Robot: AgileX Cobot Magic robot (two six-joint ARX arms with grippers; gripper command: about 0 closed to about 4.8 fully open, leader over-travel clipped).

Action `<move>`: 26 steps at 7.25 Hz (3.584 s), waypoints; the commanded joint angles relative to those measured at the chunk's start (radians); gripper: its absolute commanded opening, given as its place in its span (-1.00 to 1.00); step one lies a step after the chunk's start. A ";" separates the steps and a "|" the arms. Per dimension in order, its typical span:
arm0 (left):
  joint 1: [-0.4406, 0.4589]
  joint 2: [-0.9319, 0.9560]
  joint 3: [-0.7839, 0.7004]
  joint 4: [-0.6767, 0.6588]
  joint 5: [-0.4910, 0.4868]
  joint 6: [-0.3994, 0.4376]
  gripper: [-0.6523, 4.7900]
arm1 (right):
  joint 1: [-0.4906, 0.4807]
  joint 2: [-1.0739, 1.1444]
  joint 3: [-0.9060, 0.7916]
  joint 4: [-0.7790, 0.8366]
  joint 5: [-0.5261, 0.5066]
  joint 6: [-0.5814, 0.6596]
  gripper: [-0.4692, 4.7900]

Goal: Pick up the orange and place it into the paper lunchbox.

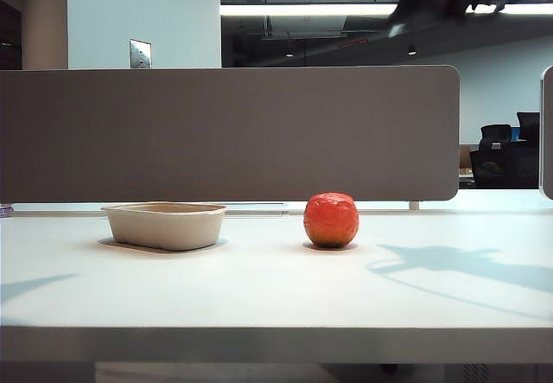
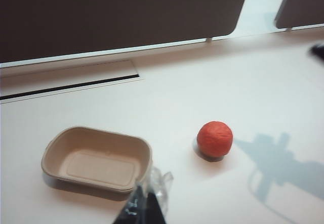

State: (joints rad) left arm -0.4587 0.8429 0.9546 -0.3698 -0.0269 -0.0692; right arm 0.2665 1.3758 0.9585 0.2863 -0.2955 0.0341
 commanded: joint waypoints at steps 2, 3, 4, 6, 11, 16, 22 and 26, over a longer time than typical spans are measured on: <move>-0.003 0.000 0.006 0.002 -0.003 -0.074 -0.78 | 0.007 0.121 0.022 0.027 -0.067 0.003 1.00; -0.003 0.000 0.006 0.012 0.014 -0.093 -0.78 | 0.027 0.336 0.029 0.225 -0.127 -0.012 1.00; -0.003 0.000 0.006 0.012 0.028 -0.104 -0.78 | 0.031 0.409 0.047 0.303 -0.126 -0.013 1.00; -0.003 0.000 0.006 0.012 0.032 -0.126 -0.78 | 0.031 0.560 0.152 0.292 -0.127 -0.016 1.00; -0.003 0.000 0.006 0.013 0.031 -0.126 -0.78 | 0.032 0.677 0.203 0.132 -0.130 -0.196 1.00; -0.003 0.000 0.006 0.006 0.027 -0.125 -0.78 | 0.032 0.674 0.203 0.129 -0.126 -0.196 0.58; -0.007 -0.002 0.098 -0.156 -0.107 -0.062 -0.78 | 0.393 0.956 0.811 0.159 -0.008 -0.158 0.58; -0.007 -0.002 0.098 -0.152 -0.107 -0.062 -0.78 | 0.393 1.132 0.981 0.051 0.030 -0.112 0.59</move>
State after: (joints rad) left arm -0.4652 0.8421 1.0477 -0.5354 -0.1387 -0.1314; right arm 0.6582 2.5111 1.9327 0.3462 -0.2619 -0.0967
